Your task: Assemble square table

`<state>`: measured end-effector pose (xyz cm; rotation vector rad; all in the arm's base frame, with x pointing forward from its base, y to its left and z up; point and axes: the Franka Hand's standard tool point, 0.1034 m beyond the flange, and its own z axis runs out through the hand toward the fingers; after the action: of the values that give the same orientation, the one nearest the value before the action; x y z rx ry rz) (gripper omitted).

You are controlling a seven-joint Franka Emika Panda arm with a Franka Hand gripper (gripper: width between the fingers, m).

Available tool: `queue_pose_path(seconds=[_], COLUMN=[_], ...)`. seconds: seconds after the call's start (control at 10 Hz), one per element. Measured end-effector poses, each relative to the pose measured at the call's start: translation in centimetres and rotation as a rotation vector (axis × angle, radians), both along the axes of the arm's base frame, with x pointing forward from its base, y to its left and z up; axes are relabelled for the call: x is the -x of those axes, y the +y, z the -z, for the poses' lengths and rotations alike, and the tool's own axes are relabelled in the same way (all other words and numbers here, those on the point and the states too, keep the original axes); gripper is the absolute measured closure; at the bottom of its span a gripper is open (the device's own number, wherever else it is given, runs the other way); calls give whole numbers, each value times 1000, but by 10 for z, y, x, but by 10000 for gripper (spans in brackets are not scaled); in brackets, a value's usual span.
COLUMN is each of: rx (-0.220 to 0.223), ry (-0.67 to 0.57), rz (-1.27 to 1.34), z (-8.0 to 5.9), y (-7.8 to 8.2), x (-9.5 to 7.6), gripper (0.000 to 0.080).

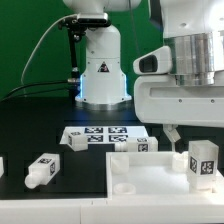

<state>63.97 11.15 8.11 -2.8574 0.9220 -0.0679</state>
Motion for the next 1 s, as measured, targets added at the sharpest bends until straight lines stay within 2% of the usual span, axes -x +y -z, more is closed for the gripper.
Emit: queue_pose_path(seconds=[0.1, 0.2, 0.3, 0.5, 0.6, 0.7, 0.8, 0.9, 1.0], rx=[4, 47, 67, 71, 71, 64, 58, 53, 45], ry=[-6, -36, -55, -48, -48, -41, -34, -24, -12], rz=[-48, -284, -443, -419, -417, -351, -284, -200, -83], z=[0, 0, 1, 2, 2, 2, 3, 3, 3], y=[0, -1, 2, 3, 2, 3, 3, 1, 0], x=[0, -1, 0, 1, 1, 1, 1, 1, 1], gripper=[151, 151, 151, 151, 266, 266, 466, 509, 509])
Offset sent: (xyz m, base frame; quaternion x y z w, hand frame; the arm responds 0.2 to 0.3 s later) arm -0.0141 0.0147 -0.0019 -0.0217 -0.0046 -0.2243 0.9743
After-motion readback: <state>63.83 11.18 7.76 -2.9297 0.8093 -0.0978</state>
